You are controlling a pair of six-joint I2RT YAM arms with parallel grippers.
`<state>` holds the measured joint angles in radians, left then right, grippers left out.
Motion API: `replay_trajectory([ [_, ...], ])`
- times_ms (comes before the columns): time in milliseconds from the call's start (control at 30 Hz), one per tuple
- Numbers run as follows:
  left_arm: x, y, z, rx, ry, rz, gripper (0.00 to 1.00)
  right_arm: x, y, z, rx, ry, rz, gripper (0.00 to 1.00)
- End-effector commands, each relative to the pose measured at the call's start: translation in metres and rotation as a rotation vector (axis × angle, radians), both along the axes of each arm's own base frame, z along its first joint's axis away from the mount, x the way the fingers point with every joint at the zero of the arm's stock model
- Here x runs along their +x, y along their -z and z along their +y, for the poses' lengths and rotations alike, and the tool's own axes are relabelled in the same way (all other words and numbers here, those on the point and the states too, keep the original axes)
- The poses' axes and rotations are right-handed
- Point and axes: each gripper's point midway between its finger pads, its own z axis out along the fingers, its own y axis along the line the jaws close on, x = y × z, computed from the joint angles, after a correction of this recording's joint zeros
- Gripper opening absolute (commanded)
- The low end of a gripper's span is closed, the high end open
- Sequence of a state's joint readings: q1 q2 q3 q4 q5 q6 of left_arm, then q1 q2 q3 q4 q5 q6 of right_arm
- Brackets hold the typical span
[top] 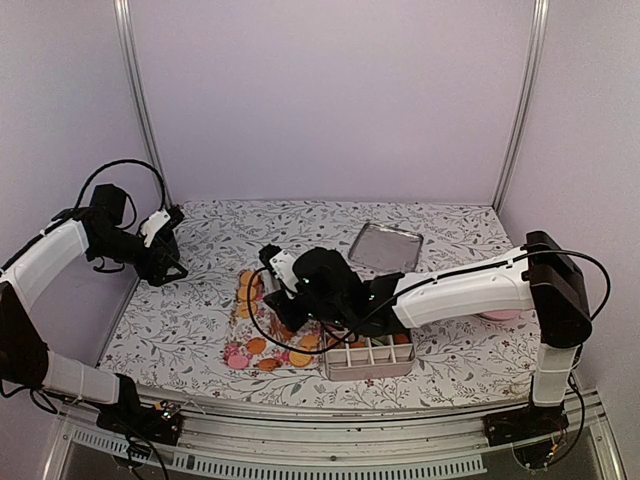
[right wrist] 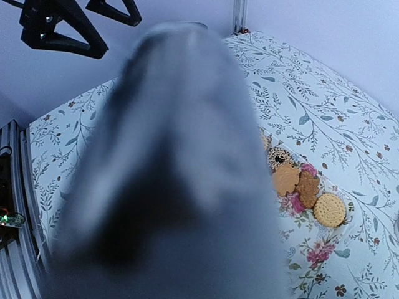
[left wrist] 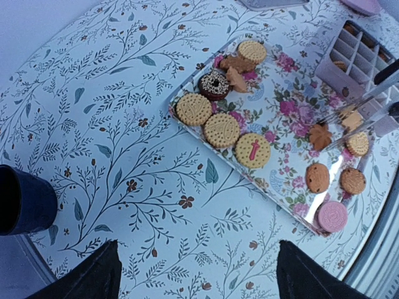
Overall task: Pack the cookies
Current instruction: Pick up the fake cookies from the plate.
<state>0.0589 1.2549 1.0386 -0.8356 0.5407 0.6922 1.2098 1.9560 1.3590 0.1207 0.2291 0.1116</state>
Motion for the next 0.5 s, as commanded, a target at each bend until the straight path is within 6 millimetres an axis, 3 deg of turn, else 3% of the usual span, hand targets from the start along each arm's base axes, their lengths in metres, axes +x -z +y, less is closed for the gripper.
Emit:
replay_trajectory([
  [0,-0.002,-0.004,0.000,0.000,0.004,-0.009,0.87,0.000,-0.010,-0.006,0.015,0.030,-0.001,0.25],
  [133,-0.003,-0.004,0.000,0.000,0.002,-0.007,0.86,0.005,-0.037,-0.007,0.042,0.047,-0.049,0.20],
  [333,-0.003,-0.003,0.002,0.009,-0.001,-0.008,0.86,0.000,-0.102,-0.020,0.140,0.039,-0.107,0.20],
  [467,-0.003,-0.004,0.002,0.013,-0.001,-0.008,0.86,-0.010,-0.119,-0.040,0.167,0.039,-0.092,0.20],
])
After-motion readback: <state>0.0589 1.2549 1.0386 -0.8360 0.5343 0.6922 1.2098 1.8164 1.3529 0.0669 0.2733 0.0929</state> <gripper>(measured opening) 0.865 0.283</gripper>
